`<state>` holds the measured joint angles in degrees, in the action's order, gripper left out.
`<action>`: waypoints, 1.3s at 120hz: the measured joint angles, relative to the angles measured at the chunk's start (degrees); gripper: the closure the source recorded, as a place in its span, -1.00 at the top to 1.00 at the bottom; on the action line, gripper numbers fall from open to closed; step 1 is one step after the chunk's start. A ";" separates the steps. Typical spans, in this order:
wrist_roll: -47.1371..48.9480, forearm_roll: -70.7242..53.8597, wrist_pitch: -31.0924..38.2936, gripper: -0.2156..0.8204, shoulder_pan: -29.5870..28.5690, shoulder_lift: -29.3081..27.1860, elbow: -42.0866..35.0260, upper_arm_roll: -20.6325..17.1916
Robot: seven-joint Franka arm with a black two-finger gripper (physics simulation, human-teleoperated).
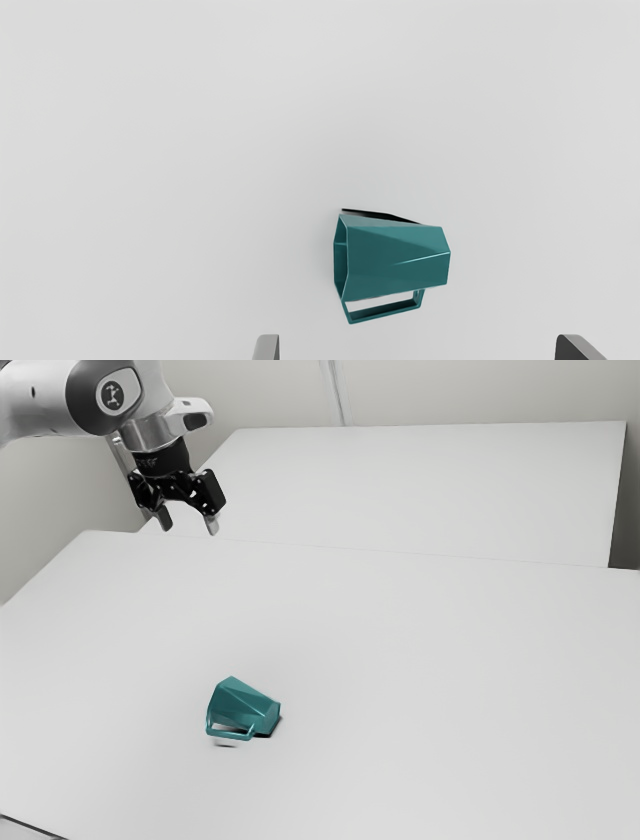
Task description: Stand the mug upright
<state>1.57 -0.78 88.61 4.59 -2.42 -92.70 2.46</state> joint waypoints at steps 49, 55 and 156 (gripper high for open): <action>-0.71 1.40 3.83 0.58 -0.16 -5.14 -9.56 0.37; -1.08 2.20 4.79 0.58 -0.53 -5.96 -10.98 0.41; -32.29 32.34 28.93 0.58 -10.49 -11.87 -41.16 0.35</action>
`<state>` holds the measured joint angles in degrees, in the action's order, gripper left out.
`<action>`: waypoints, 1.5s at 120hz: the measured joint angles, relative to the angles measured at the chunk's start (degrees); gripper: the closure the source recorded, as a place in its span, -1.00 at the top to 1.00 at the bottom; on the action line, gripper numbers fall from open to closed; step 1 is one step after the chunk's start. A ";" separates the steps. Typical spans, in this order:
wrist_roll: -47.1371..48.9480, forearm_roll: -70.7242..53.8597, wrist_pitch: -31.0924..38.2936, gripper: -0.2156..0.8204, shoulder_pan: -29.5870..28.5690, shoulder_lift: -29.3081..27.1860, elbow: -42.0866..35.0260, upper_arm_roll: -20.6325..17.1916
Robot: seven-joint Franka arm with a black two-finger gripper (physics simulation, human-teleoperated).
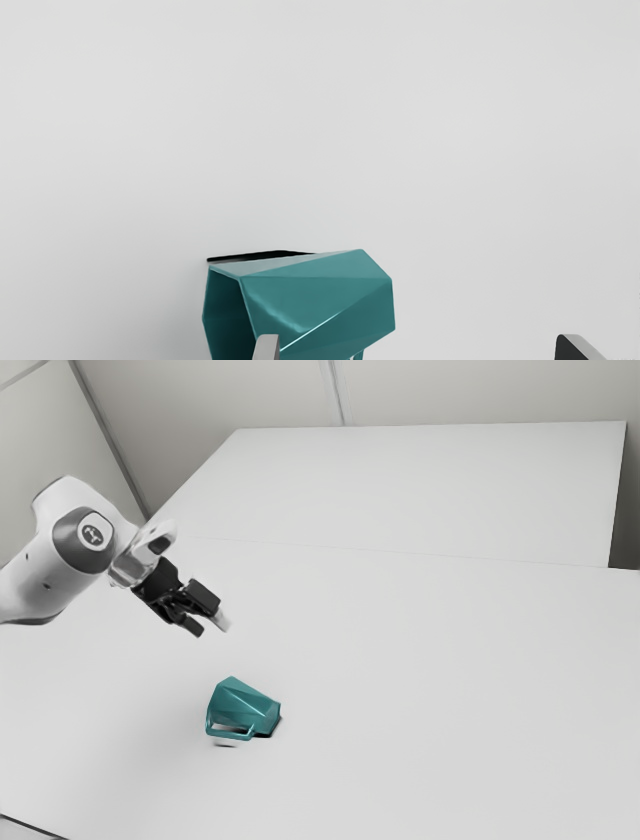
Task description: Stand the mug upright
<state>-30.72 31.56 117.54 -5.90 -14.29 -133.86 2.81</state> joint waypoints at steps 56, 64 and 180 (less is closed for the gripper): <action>-21.04 14.80 4.22 0.58 -5.44 0.52 -8.74 0.00; -23.49 15.96 4.43 0.58 -5.68 0.99 -9.20 0.00; -36.88 27.95 3.12 0.57 -9.14 6.47 -15.43 0.00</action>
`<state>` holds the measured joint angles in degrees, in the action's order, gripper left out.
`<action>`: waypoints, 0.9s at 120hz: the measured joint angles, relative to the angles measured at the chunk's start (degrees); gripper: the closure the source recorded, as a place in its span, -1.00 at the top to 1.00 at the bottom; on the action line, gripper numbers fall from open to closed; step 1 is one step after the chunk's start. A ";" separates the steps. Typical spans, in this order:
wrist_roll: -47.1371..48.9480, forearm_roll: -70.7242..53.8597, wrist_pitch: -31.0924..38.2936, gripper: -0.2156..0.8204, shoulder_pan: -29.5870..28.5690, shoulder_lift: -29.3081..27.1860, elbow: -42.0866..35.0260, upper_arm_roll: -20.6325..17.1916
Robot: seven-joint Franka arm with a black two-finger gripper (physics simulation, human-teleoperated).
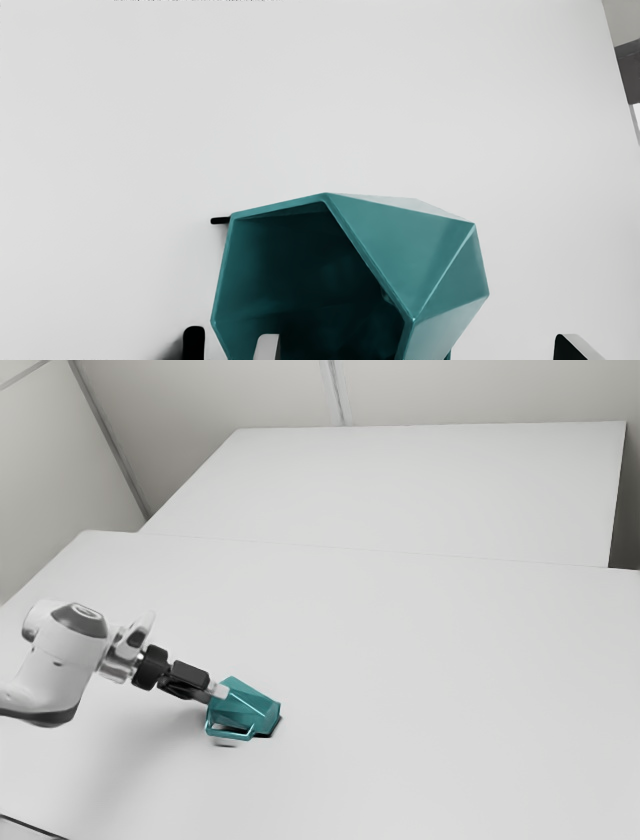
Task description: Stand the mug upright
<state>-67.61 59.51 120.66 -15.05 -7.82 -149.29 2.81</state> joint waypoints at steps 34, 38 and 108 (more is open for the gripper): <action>-3.29 3.33 -0.73 0.56 -0.16 1.22 -0.10 0.00; -3.66 3.67 -0.78 0.56 -0.15 1.41 -0.09 0.00; -8.37 7.26 -1.55 0.54 -0.14 2.49 -0.06 -0.51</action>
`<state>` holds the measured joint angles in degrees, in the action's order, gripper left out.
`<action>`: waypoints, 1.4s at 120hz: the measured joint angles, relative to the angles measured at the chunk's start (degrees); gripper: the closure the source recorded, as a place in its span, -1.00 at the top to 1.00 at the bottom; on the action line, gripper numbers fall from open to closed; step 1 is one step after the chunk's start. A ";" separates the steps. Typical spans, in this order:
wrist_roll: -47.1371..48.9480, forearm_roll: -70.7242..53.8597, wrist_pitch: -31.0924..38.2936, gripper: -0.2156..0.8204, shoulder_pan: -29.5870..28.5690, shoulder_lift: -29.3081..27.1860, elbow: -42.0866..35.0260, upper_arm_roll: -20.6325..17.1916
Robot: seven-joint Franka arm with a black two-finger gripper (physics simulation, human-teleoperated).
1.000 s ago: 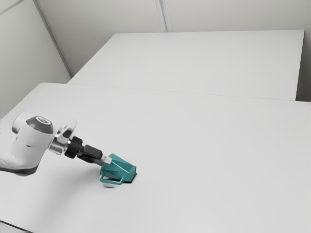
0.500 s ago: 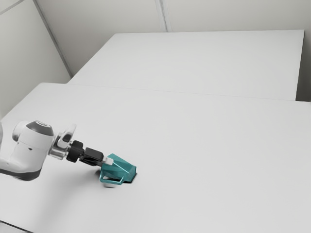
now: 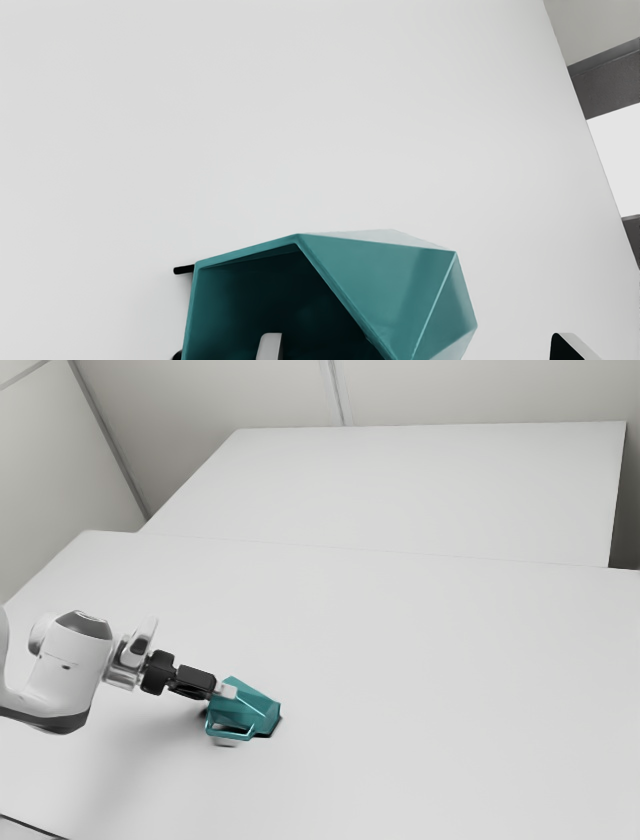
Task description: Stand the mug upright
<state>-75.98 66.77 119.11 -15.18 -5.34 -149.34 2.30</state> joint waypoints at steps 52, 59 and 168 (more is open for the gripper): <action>-1.75 2.61 -0.23 -0.04 0.07 1.14 0.00 -1.09; -1.90 2.82 -0.24 -0.17 0.10 1.15 0.00 -1.13; -2.29 0.73 0.42 -0.87 0.27 -8.59 0.26 -6.96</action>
<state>-78.27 67.50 119.53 -14.91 -13.93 -149.09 -4.66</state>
